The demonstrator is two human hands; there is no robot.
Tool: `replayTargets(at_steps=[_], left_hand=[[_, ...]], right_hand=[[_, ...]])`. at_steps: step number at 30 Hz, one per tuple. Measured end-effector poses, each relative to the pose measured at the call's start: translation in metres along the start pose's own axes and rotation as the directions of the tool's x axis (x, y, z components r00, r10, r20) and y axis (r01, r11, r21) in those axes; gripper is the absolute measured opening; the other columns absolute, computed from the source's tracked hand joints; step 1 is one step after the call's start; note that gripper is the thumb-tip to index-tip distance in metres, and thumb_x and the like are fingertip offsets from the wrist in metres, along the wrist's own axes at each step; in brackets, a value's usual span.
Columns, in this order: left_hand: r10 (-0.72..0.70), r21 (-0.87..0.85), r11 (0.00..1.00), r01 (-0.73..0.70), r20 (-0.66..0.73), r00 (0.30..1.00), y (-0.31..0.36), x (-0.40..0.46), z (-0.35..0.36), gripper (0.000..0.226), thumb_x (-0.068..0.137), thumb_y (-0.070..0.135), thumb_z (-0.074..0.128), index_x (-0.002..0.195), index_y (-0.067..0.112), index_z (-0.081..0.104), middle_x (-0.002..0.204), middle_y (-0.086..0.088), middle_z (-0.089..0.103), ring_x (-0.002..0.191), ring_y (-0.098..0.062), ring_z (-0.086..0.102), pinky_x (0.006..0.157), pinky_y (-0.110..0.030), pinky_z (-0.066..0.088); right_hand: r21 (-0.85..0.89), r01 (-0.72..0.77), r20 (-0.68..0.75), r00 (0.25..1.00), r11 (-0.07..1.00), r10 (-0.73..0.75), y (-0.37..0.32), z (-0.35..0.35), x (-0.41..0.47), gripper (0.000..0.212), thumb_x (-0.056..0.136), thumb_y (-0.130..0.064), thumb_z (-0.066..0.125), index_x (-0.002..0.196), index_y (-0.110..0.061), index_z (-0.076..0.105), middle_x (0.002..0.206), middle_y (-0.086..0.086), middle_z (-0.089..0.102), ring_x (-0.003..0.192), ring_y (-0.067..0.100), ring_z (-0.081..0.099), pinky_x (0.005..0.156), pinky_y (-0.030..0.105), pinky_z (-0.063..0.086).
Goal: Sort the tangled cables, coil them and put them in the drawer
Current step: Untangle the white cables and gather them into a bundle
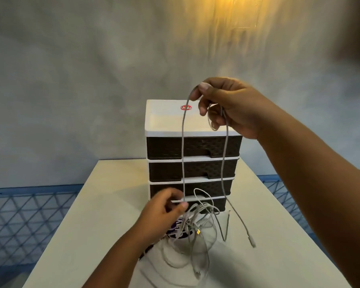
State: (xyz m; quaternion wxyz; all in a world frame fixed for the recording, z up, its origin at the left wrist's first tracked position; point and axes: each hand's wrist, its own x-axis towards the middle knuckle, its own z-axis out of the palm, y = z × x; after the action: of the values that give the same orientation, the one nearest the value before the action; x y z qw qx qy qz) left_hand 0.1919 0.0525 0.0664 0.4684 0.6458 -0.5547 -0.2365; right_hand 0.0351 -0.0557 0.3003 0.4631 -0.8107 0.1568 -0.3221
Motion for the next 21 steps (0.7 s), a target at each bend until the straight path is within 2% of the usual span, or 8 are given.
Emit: replayTargets(at_steps=[2,4,8,11,13,14,18,21], left_hand=[[-0.002,0.135,0.991,-0.008,0.069,0.998,0.001,0.003,0.015,0.006,0.094,0.036,0.063,0.088,0.037,0.062,0.088,0.012,0.063,0.079,-0.002,0.061,0.069,-0.015,0.046],[0.035,0.236,0.971,-0.028,-0.023,0.999,-0.005,0.008,0.022,0.02,0.097,0.034,0.057,0.078,0.029,0.061,0.077,0.011,0.056,0.071,-0.002,0.055,0.062,-0.014,0.038],[-0.104,0.332,0.931,0.15,-0.153,0.983,-0.014,0.018,0.006,0.039,0.098,0.042,0.052,0.066,0.021,0.058,0.06,0.001,0.059,0.059,-0.012,0.057,0.059,-0.03,0.045],[-0.129,-0.069,0.99,0.12,-0.142,0.981,0.001,0.015,-0.007,0.029,0.098,0.033,0.055,0.081,0.017,0.072,0.069,-0.005,0.071,0.066,-0.016,0.067,0.066,-0.029,0.057],[-0.127,-0.456,0.886,0.084,-0.066,0.99,0.012,0.014,-0.014,0.027,0.1,0.024,0.051,0.097,0.011,0.075,0.08,-0.01,0.073,0.074,-0.018,0.069,0.07,-0.026,0.058],[-0.127,-0.55,0.831,0.085,-0.039,0.991,0.012,0.014,-0.016,0.028,0.1,0.021,0.05,0.101,0.008,0.074,0.083,-0.012,0.073,0.077,-0.02,0.069,0.072,-0.027,0.058],[-0.193,-0.297,0.944,0.145,-0.139,0.971,-0.007,0.016,-0.01,0.023,0.098,0.024,0.056,0.09,0.017,0.076,0.083,-0.006,0.076,0.082,-0.024,0.07,0.068,-0.023,0.057],[-0.206,-0.455,0.884,0.108,-0.173,0.963,-0.002,0.017,-0.003,0.027,0.099,0.022,0.053,0.088,0.01,0.074,0.082,-0.009,0.075,0.08,-0.024,0.071,0.072,-0.027,0.058]], right_hand=[[-0.014,0.037,0.018,0.999,0.999,-0.036,-0.004,0.008,0.0,0.028,0.104,-0.024,0.045,0.098,-0.008,0.065,0.069,0.006,0.058,0.049,0.018,0.037,0.05,0.028,0.038],[-0.066,0.072,0.015,0.997,0.995,-0.071,-0.007,0.009,-0.002,0.028,0.105,-0.023,0.044,0.097,-0.006,0.066,0.068,0.006,0.058,0.05,0.019,0.036,0.048,0.026,0.037],[-0.142,0.047,-0.018,0.999,0.989,-0.05,0.002,-0.002,-0.01,0.03,0.104,-0.024,0.046,0.102,-0.002,0.066,0.066,0.008,0.054,0.05,0.018,0.034,0.047,0.024,0.036],[-0.13,-0.043,-0.008,0.999,0.991,0.042,0.019,-0.011,-0.018,0.031,0.103,-0.028,0.048,0.101,-0.003,0.067,0.064,0.007,0.05,0.047,0.013,0.034,0.047,0.026,0.034],[-0.168,-0.085,0.002,0.996,0.982,0.086,0.029,-0.013,-0.024,0.03,0.103,-0.027,0.048,0.101,-0.003,0.068,0.064,0.008,0.049,0.049,0.015,0.036,0.047,0.028,0.033],[-0.197,-0.105,0.006,0.994,0.975,0.108,0.034,-0.013,-0.027,0.029,0.103,-0.026,0.048,0.101,-0.004,0.068,0.064,0.009,0.049,0.051,0.018,0.036,0.047,0.028,0.033],[-0.324,-0.211,0.027,0.972,0.922,0.232,0.059,-0.002,-0.036,0.022,0.1,-0.026,0.052,0.093,-0.017,0.071,0.066,0.005,0.052,0.058,0.02,0.042,0.05,0.027,0.036],[-0.392,-0.27,0.116,0.934,0.879,0.339,0.088,0.013,-0.043,0.011,0.095,-0.026,0.062,0.089,-0.024,0.07,0.068,-0.004,0.061,0.059,0.015,0.052,0.053,0.024,0.046]])
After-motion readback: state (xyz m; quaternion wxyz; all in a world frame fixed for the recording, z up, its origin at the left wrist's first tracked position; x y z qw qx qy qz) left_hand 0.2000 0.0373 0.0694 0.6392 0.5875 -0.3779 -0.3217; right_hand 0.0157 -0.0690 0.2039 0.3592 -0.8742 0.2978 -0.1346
